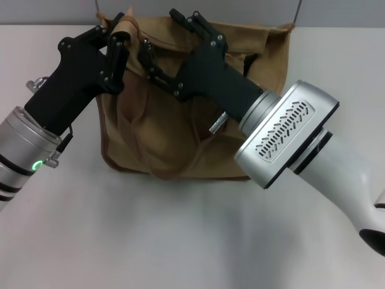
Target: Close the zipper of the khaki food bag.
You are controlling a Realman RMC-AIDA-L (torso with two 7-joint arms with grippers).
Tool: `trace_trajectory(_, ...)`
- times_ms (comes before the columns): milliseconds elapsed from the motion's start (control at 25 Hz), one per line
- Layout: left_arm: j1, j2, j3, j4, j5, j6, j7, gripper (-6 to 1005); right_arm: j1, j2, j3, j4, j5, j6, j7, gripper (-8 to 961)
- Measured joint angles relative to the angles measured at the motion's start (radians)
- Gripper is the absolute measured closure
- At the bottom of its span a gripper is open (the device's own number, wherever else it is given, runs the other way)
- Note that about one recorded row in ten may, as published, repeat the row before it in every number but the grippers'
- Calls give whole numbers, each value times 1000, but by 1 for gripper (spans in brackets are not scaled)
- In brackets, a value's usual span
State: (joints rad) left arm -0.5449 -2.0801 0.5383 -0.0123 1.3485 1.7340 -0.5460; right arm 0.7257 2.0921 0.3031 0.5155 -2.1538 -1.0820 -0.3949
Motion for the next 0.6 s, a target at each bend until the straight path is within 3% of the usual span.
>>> trace_trajectory(600,1,0,0,0,0,0,0,977,-40,0,-5,34,-14,-3,0,160)
